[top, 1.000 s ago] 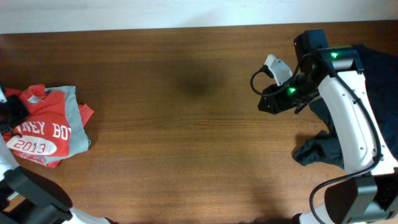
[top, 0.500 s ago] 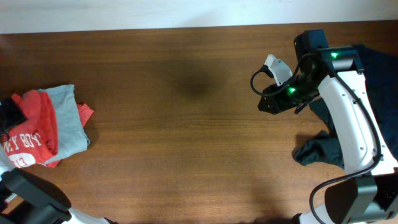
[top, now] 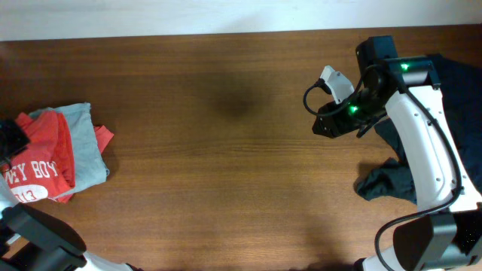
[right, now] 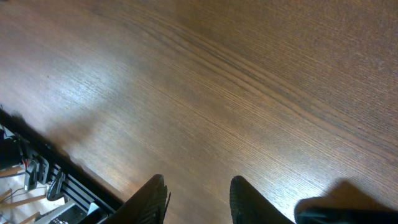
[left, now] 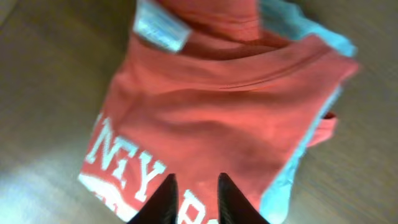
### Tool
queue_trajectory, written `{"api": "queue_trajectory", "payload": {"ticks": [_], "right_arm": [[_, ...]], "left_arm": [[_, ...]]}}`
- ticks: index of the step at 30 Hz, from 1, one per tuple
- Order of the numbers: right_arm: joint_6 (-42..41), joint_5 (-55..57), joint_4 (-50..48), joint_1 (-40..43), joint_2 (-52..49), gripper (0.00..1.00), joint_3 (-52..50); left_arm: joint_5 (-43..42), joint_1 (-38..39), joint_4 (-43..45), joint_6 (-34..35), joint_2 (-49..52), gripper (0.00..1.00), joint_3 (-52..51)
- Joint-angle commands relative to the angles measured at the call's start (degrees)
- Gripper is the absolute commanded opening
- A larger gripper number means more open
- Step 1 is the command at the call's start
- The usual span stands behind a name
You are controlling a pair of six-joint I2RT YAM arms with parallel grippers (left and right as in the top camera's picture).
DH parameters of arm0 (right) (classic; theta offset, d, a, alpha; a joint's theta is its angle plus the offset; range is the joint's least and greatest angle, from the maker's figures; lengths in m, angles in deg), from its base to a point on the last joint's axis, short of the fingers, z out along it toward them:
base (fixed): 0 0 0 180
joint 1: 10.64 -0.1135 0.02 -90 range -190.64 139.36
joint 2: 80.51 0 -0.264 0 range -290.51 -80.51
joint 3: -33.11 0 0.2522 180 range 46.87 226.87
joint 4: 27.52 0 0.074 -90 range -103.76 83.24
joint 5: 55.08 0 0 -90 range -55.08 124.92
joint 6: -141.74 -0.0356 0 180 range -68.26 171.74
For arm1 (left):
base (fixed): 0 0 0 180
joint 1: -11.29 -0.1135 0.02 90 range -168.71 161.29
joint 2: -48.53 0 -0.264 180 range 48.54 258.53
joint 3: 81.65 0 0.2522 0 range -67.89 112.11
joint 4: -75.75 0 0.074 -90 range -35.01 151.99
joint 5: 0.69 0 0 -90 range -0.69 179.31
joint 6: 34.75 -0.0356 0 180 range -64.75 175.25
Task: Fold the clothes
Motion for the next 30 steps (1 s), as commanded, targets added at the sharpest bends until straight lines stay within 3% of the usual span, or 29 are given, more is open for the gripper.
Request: {"api": "queue_trajectory", "payload": {"ticks": [1, 3, 8, 17, 24, 30], "right_arm": [[0.0, 0.5, 0.0, 0.31, -0.15, 0.39, 0.07], [0.0, 0.5, -0.02, 0.31, -0.15, 0.39, 0.07], [0.0, 0.5, -0.02, 0.31, -0.15, 0.39, 0.07], [-0.02, 0.48, 0.11, 0.31, -0.15, 0.39, 0.07], [-0.04, 0.48, 0.48, 0.31, -0.15, 0.39, 0.07], [-0.04, 0.48, 0.48, 0.31, -0.15, 0.39, 0.07]], "left_arm": [[15.5, 0.48, -0.74, 8.92, 0.02, 0.3, 0.83], [20.46, 1.42, -0.2, 11.5, 0.02, 0.39, 0.85], [24.44, 5.51, 6.12, 10.21, 0.66, 0.5, 0.83], [35.65, 12.13, 7.37, 9.05, 10.19, 0.53, 0.83], [35.1, 15.15, 5.03, 9.05, 20.85, 0.57, 0.81], [36.24, 19.98, 5.88, 9.01, 22.25, 0.58, 0.83]]}}
